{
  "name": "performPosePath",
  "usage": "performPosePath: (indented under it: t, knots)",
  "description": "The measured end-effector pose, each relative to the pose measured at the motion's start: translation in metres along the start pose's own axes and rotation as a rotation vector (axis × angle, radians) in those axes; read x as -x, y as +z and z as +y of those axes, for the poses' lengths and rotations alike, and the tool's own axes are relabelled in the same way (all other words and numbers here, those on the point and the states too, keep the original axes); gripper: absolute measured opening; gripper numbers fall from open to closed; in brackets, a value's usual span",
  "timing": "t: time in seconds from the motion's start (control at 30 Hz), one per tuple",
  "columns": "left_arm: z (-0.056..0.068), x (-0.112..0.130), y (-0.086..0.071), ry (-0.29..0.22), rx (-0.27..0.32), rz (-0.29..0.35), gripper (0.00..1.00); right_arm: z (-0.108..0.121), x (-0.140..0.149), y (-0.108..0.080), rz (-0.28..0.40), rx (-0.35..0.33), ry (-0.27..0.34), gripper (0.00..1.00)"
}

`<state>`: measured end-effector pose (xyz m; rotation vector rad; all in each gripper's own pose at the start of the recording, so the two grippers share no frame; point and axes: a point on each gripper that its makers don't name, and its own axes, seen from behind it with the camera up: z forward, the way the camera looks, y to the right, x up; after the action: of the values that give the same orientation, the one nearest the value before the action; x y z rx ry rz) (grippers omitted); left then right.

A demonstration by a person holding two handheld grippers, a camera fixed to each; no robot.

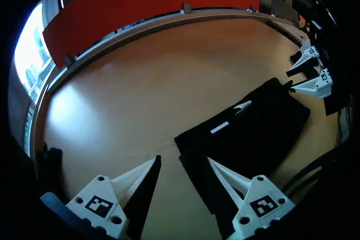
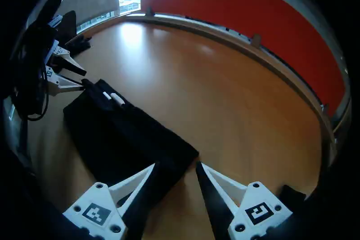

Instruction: Fold towel

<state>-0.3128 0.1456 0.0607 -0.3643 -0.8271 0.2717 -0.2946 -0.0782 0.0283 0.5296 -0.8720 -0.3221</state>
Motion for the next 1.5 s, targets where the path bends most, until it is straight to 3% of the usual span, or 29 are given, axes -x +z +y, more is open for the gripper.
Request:
performPosePath:
  t: [0.17, 0.23, 0.3, 0.77, 1.5]
  knots:
    - [-0.003, -0.002, -0.001, -0.006, 0.001, 0.001, 0.75, 0.006, -0.006, -0.001, 0.022, 0.018, 0.011, 0.82]
    - [-0.004, -0.003, -0.002, -0.009, -0.002, 0.006, 0.85, 0.008, -0.006, -0.002, 0.026, 0.024, 0.013, 0.93]
    - [-0.005, -0.005, -0.003, -0.012, -0.006, 0.009, 0.95, 0.01, -0.006, -0.003, 0.028, 0.031, 0.014, 0.93]
    - [-0.003, 0.003, -0.012, -0.04, -0.009, 0.009, 0.94, -0.002, 0.004, -0.015, 0.034, 0.018, 0.045, 0.93]
    - [0.008, 0.035, -0.037, -0.132, -0.018, -0.005, 0.95, -0.029, 0.028, -0.05, 0.038, 0.004, 0.064, 0.93]
